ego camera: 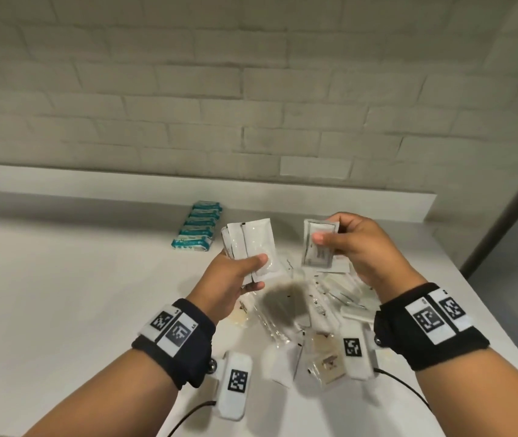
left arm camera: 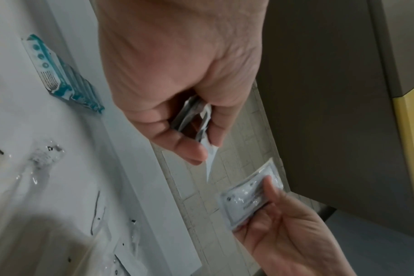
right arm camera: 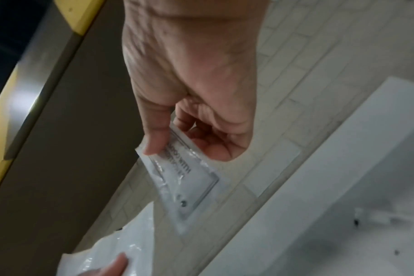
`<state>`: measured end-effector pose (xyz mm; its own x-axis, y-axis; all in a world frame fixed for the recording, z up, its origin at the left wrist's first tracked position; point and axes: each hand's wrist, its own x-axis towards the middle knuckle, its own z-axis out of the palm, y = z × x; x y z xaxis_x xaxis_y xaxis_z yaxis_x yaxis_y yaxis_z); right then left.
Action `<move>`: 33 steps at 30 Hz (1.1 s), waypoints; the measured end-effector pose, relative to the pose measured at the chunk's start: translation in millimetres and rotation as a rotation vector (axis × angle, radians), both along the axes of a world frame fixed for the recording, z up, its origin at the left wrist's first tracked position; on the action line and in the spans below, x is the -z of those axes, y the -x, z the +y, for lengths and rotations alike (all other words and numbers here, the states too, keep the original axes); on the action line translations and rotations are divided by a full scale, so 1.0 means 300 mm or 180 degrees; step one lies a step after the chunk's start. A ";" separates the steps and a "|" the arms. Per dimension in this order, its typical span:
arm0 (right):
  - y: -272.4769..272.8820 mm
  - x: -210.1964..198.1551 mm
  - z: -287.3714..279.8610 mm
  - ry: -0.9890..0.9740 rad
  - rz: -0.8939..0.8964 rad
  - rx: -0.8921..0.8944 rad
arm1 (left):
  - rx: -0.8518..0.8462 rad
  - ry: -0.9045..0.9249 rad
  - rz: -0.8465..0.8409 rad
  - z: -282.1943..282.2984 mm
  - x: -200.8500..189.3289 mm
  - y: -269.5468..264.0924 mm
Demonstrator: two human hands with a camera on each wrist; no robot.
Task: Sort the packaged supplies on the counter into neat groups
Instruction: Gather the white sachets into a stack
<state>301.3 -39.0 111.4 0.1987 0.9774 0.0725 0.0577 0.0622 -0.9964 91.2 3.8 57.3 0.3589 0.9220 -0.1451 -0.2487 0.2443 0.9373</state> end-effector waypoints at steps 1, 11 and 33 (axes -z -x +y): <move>0.023 -0.004 0.008 0.0031 0.0239 -0.0092 | 0.0051 0.0003 0.0018 0.006 -0.001 0.013; 0.265 0.037 0.101 0.0120 0.0125 -0.0160 | 0.0312 0.0208 0.0104 0.057 -0.033 0.160; 0.333 0.064 0.098 0.0234 -0.0582 -0.0391 | 0.0361 -0.0213 0.0183 0.159 -0.009 0.255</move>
